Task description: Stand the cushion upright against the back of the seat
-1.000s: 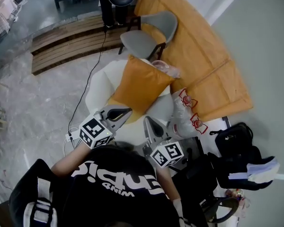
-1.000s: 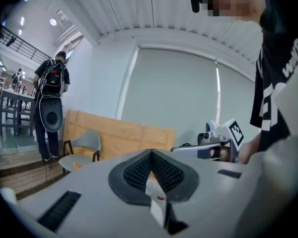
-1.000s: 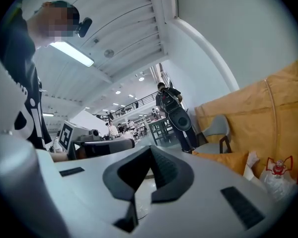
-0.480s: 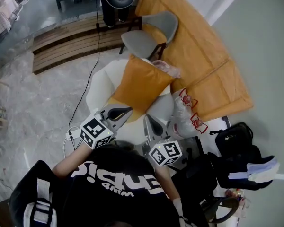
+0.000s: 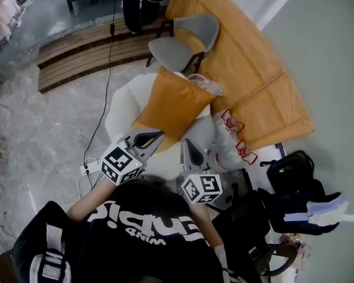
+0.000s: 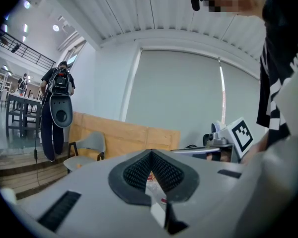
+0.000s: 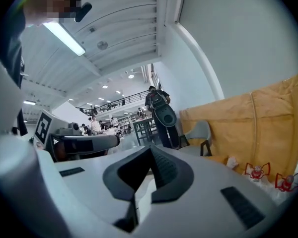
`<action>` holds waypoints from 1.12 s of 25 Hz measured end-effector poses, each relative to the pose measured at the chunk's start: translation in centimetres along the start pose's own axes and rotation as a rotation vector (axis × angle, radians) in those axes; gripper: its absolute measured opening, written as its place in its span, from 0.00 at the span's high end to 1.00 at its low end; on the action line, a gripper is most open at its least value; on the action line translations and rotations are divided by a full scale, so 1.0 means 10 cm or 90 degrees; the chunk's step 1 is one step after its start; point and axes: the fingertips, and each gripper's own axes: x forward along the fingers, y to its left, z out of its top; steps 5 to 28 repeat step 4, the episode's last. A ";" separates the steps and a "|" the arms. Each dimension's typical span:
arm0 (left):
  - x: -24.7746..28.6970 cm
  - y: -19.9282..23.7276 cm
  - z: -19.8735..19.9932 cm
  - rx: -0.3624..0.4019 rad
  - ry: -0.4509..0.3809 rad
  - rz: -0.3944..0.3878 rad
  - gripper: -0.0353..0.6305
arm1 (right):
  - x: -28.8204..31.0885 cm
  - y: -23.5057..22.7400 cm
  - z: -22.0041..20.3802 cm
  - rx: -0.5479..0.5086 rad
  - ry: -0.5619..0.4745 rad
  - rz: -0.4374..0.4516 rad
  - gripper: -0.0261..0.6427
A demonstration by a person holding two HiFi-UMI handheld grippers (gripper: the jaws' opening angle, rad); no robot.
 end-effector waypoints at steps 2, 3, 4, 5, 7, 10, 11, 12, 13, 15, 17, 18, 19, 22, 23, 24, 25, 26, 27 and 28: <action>0.03 0.01 -0.01 -0.001 0.003 -0.001 0.94 | 0.02 -0.02 -0.03 0.003 0.006 -0.003 0.93; 0.04 0.02 -0.02 -0.002 0.004 -0.001 0.94 | 0.03 -0.03 -0.04 0.004 0.008 -0.003 0.93; 0.06 0.03 -0.03 -0.003 0.005 -0.002 0.94 | 0.04 -0.03 -0.05 0.005 0.010 -0.003 0.93; 0.06 0.03 -0.03 -0.003 0.005 -0.002 0.94 | 0.04 -0.03 -0.05 0.005 0.010 -0.003 0.93; 0.06 0.03 -0.03 -0.003 0.005 -0.002 0.94 | 0.04 -0.03 -0.05 0.005 0.010 -0.003 0.93; 0.06 0.03 -0.03 -0.003 0.005 -0.002 0.94 | 0.04 -0.03 -0.05 0.005 0.010 -0.003 0.93; 0.06 0.03 -0.03 -0.003 0.005 -0.002 0.94 | 0.04 -0.03 -0.05 0.005 0.010 -0.003 0.93; 0.06 0.03 -0.03 -0.003 0.005 -0.002 0.94 | 0.04 -0.03 -0.05 0.005 0.010 -0.003 0.93; 0.06 0.03 -0.03 -0.003 0.005 -0.002 0.94 | 0.04 -0.03 -0.05 0.005 0.010 -0.003 0.93; 0.06 0.03 -0.03 -0.003 0.005 -0.002 0.94 | 0.04 -0.03 -0.05 0.005 0.010 -0.003 0.93; 0.06 0.03 -0.03 -0.003 0.005 -0.002 0.94 | 0.04 -0.03 -0.05 0.005 0.010 -0.003 0.93; 0.06 0.03 -0.03 -0.003 0.005 -0.002 0.94 | 0.04 -0.03 -0.05 0.005 0.010 -0.003 0.93; 0.06 0.03 -0.03 -0.003 0.005 -0.002 0.94 | 0.04 -0.03 -0.05 0.005 0.010 -0.003 0.93; 0.06 0.03 -0.03 -0.003 0.005 -0.002 0.94 | 0.04 -0.03 -0.05 0.005 0.010 -0.003 0.93; 0.06 0.03 -0.03 -0.003 0.005 -0.002 0.94 | 0.04 -0.03 -0.05 0.005 0.010 -0.003 0.93; 0.06 0.03 -0.03 -0.003 0.005 -0.002 0.94 | 0.04 -0.03 -0.05 0.005 0.010 -0.003 0.93; 0.06 0.03 -0.03 -0.003 0.005 -0.002 0.94 | 0.04 -0.03 -0.05 0.005 0.010 -0.003 0.93; 0.06 0.03 -0.03 -0.003 0.005 -0.002 0.94 | 0.04 -0.03 -0.05 0.005 0.010 -0.003 0.93; 0.06 0.03 -0.03 -0.003 0.005 -0.002 0.94 | 0.04 -0.03 -0.05 0.005 0.010 -0.003 0.93; 0.06 0.03 -0.03 -0.003 0.005 -0.002 0.94 | 0.04 -0.03 -0.05 0.005 0.010 -0.003 0.93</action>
